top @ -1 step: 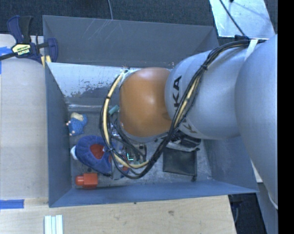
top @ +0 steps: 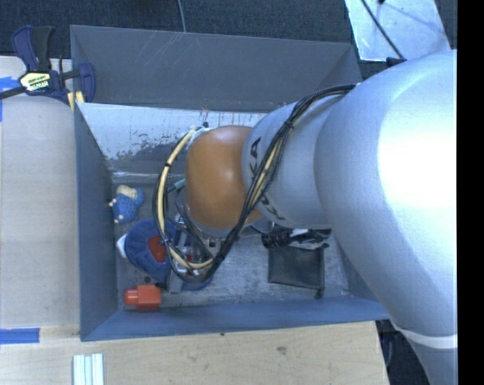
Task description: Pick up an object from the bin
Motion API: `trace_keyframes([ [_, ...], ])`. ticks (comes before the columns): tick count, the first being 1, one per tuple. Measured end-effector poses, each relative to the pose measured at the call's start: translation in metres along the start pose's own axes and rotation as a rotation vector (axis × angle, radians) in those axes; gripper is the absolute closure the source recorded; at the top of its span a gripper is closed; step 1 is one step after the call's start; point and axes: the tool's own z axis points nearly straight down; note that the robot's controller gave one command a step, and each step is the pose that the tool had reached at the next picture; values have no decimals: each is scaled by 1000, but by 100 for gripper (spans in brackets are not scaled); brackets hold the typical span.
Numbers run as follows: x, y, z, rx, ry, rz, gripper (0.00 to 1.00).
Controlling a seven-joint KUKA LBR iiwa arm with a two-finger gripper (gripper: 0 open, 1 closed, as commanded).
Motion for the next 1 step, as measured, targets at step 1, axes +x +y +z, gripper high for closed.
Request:
trace_keyframes([
  [1,-1,1,-4,-3,-5,1,100],
])
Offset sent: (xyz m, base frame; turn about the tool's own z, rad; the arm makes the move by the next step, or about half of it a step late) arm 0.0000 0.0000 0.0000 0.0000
